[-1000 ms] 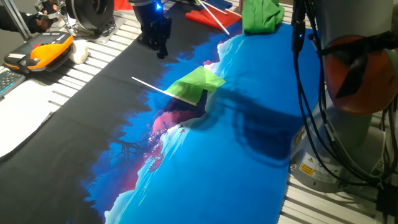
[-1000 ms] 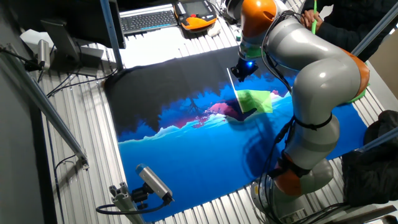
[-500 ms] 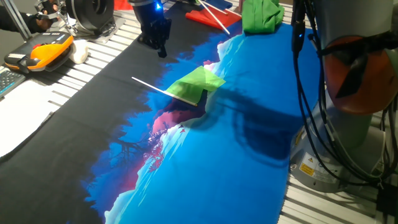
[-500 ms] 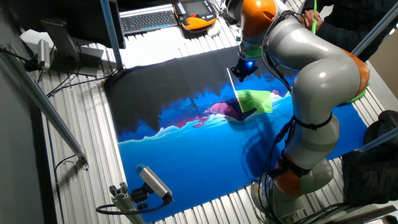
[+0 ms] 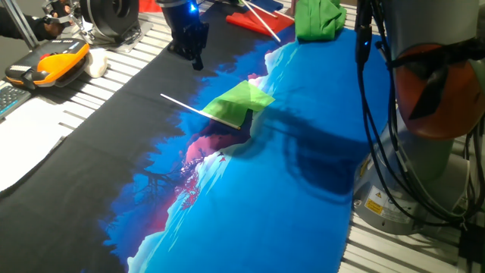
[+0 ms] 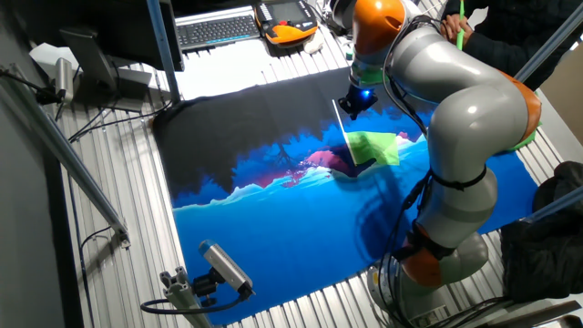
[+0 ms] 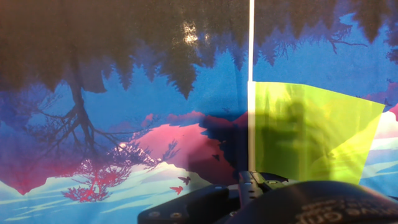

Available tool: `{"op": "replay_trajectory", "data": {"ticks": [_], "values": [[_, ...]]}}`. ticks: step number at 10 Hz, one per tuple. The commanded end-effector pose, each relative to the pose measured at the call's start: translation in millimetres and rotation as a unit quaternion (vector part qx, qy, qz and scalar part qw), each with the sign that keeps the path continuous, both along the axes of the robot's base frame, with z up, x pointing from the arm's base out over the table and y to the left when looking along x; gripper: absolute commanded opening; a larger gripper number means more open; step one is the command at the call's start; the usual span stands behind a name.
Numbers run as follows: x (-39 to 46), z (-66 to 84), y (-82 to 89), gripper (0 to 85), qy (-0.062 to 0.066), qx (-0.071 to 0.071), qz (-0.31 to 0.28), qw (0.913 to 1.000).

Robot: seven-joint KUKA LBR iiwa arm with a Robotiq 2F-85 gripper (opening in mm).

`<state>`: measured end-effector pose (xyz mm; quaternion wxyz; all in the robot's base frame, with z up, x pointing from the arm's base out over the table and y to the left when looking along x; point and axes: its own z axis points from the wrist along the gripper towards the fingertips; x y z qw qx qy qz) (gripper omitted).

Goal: Wave the flag

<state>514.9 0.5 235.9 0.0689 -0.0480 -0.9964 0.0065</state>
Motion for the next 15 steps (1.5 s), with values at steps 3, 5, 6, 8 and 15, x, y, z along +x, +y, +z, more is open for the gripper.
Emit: {"op": "replay_trajectory", "data": {"ticks": [3,5,6,8,15], "values": [[0.0,0.0,0.0,0.0,0.0,0.0,0.0,1.0],[0.1,0.0,0.0,0.0,0.0,0.0,-0.001,1.0],[0.0,0.0,0.0,0.0,0.0,0.0,-0.001,1.0],[-0.1,0.0,0.1,0.0,0.0,0.0,0.002,1.0],[-0.2,-0.1,0.2,0.0,0.001,0.0,0.011,0.9999]]}}
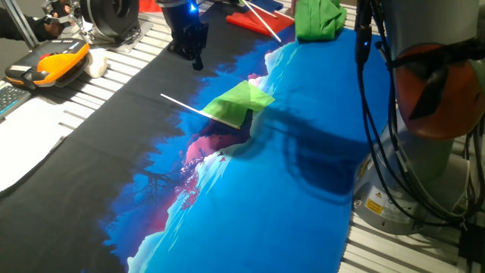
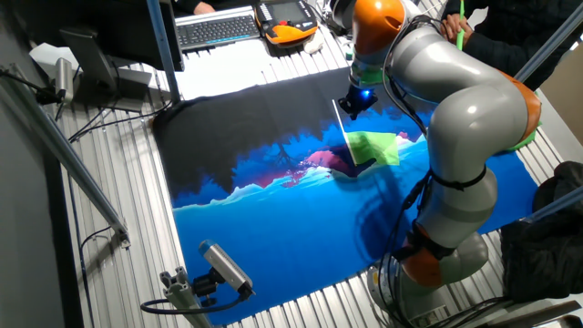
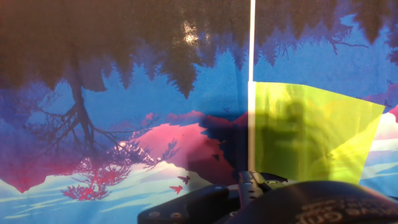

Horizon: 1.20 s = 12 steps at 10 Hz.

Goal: Wave the flag

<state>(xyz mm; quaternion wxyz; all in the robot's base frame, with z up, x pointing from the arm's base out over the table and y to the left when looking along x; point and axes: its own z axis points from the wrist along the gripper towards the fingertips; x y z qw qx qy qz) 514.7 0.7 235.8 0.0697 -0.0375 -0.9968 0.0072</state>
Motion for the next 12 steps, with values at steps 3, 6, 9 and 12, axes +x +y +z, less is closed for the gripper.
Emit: {"op": "replay_trajectory", "data": {"ticks": [3,6,9,12], "values": [[0.0,0.0,0.0,0.0,0.001,0.002,0.005,1.0],[0.0,0.0,0.0,0.0,-0.021,0.014,-0.009,0.9996],[0.0,0.0,0.0,0.0,-0.037,-0.008,-0.047,0.9982],[0.0,0.0,0.0,0.0,-0.058,-0.015,-0.044,0.9972]]}}
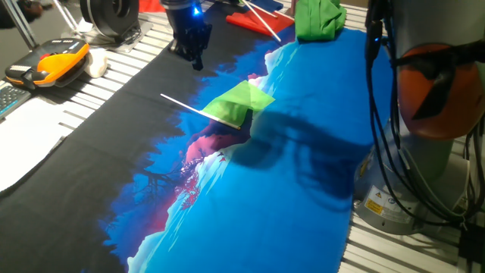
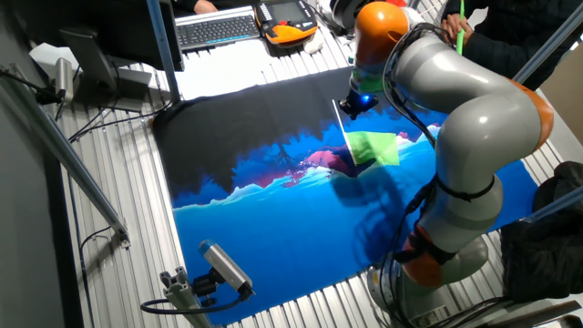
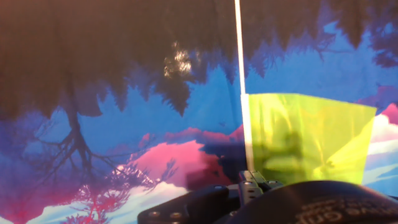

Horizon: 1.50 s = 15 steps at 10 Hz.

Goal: Wave the flag

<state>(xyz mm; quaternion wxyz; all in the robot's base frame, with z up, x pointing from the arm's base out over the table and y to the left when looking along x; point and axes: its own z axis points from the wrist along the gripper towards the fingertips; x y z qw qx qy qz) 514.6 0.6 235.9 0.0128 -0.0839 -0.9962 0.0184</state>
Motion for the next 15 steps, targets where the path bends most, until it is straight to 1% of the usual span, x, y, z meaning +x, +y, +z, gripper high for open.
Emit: {"op": "replay_trajectory", "data": {"ticks": [1,2,3,4,5,6,7,8,9,10,11,12,13,14,15], "values": [[0.0,-0.1,0.1,0.0,0.003,-0.001,-0.005,1.0],[0.0,-0.1,0.1,0.0,0.007,-0.01,-0.011,0.9999],[0.0,-0.1,0.1,0.0,-0.008,-0.028,-0.004,0.9996],[0.0,-0.1,0.1,0.0,0.003,-0.025,-0.011,0.9996],[2.0,-1.8,-0.1,17.0,0.001,-0.027,-0.015,0.9995],[15.3,-13.6,-1.5,34.0,-0.002,-0.023,-0.02,0.9995],[30.2,-29.6,-3.1,34.0,-0.002,-0.025,-0.019,0.9995],[39.6,-41.4,-4.8,34.0,-0.003,-0.027,-0.017,0.9995],[46.6,-49.8,-7.8,34.0,-0.008,-0.028,-0.016,0.9995],[53.4,-56.0,-13.4,34.0,-0.015,-0.024,-0.014,0.9995],[61.3,-65.7,-20.7,34.0,-0.014,-0.017,-0.01,0.9997],[66.5,-76.6,-23.8,34.0,-0.022,-0.018,-0.008,0.9996],[70.5,-86.8,-24.2,34.0,-0.022,-0.025,-0.004,0.9994],[72.7,-94.1,-23.7,34.0,-0.02,-0.023,-0.001,0.9995],[73.5,-97.8,-23.3,34.0,-0.021,-0.019,-0.001,0.9996]]}}
